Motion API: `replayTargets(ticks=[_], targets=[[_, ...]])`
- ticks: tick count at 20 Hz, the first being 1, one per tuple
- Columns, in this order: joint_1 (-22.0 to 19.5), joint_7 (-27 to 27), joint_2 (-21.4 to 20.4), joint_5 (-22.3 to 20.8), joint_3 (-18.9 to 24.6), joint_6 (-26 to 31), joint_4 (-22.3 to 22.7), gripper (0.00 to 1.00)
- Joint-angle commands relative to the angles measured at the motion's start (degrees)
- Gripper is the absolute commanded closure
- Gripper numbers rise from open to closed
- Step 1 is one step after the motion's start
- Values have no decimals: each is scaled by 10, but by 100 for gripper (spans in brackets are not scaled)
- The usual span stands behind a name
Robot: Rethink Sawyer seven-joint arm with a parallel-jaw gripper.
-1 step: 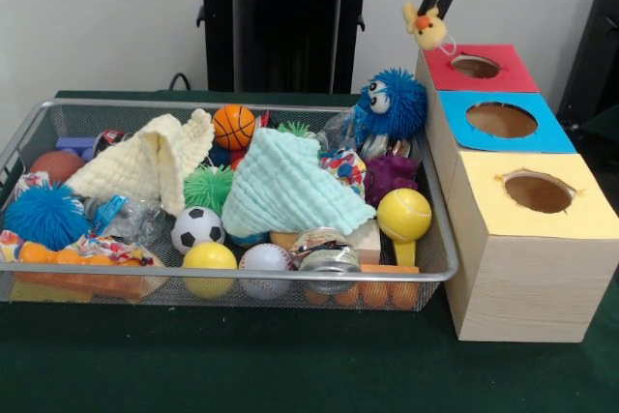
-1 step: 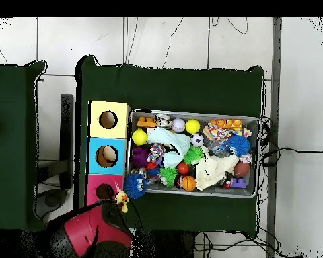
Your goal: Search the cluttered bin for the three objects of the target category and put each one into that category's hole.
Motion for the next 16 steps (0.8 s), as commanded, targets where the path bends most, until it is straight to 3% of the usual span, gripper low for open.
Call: replayTargets(ticks=[1,9,16], targets=[[2,130,37,33,-19,46,-78,100],[10,111,35,55,-25,85,-98,100],[45,158,60,73,-40,43,-84,100]])
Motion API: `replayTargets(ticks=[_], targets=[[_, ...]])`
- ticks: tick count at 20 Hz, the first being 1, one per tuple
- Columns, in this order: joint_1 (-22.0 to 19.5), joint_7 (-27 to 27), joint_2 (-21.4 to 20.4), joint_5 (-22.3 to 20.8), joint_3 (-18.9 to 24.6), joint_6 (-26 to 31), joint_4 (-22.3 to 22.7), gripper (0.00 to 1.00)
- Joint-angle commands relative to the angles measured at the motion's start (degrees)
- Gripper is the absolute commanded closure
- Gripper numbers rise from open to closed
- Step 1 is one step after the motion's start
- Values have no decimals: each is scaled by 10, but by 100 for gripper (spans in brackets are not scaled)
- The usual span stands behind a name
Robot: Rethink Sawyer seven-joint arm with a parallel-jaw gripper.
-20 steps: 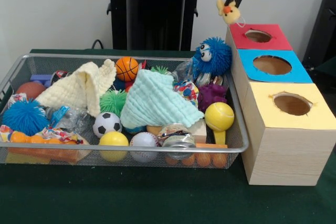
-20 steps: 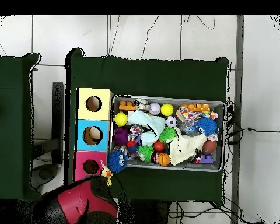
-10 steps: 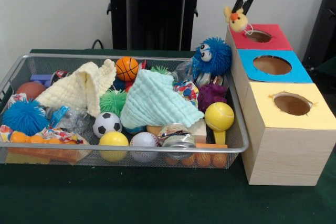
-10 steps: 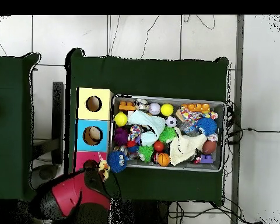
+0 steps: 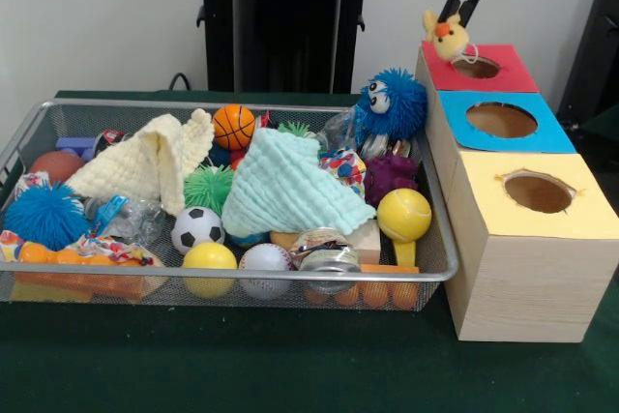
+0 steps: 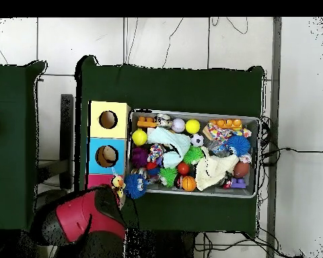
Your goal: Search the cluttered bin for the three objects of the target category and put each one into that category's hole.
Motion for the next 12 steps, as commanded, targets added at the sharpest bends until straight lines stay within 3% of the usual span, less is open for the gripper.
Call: replayTargets(ticks=[1,12], targets=[[35,164,42,38,-14,21,-11,100],[67,168,76,75,-43,-20,-10,100]])
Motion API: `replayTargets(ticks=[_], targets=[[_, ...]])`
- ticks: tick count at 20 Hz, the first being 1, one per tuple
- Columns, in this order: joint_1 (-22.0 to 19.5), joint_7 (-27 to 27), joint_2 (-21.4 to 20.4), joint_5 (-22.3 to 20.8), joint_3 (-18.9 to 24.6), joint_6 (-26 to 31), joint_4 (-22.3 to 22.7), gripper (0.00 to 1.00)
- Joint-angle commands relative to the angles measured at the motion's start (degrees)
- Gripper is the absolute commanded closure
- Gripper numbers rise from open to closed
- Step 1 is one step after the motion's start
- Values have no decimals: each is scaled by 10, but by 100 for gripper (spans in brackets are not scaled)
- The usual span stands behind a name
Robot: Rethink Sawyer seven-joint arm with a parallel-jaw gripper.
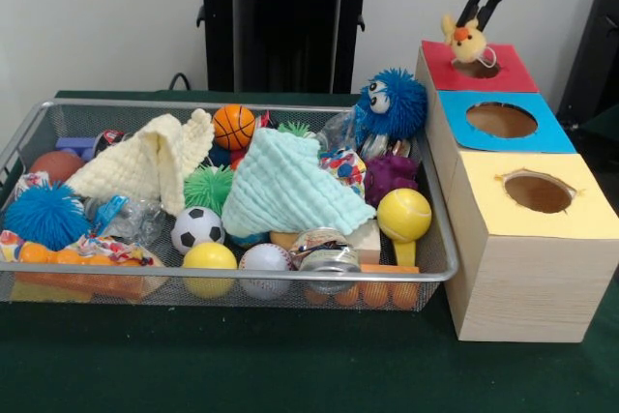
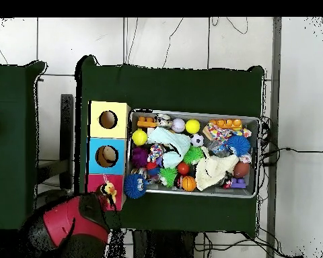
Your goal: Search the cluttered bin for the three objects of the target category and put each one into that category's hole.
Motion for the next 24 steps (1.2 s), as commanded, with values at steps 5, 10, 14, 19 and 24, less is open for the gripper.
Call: replayTargets(ticks=[5,10,14,19,24], targets=[[12,170,62,54,-14,-55,4,100],[22,161,82,67,-18,-36,-6,100],[29,159,95,81,-19,-39,-12,100],[37,153,104,94,-20,-36,-16,100],[38,142,120,109,-19,-28,-42,100]])
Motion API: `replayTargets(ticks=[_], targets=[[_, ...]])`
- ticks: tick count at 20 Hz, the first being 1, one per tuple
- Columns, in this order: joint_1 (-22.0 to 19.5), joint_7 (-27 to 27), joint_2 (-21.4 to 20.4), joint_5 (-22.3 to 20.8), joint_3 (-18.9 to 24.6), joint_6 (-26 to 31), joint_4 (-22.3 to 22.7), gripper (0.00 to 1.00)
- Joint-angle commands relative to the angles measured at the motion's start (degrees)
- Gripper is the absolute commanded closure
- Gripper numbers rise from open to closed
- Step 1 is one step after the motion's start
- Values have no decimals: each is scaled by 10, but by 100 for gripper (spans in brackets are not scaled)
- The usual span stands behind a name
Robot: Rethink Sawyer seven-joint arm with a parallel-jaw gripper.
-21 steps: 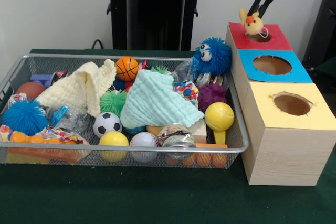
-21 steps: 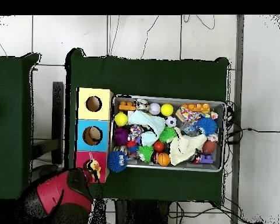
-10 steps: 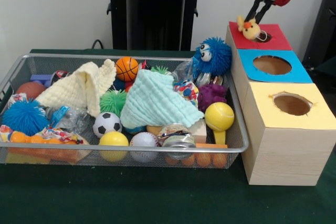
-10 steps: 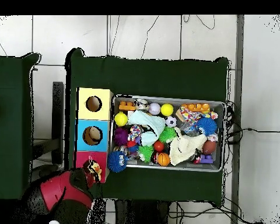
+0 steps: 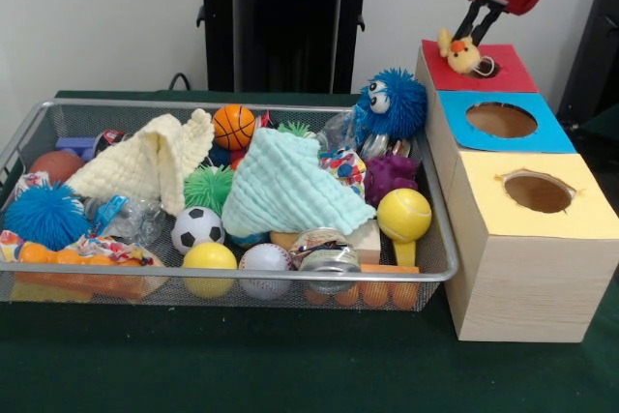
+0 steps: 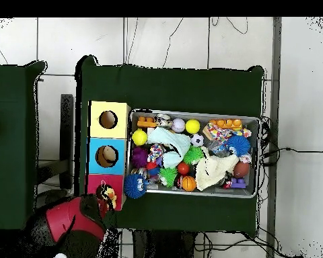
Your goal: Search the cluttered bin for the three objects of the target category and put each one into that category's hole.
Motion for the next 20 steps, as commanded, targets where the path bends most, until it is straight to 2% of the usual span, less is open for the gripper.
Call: replayTargets(ticks=[1,11,20], targets=[[-1,140,57,40,20,-18,-42,100],[0,121,59,63,34,-4,-71,100],[-4,106,57,78,40,-3,-60,100]])
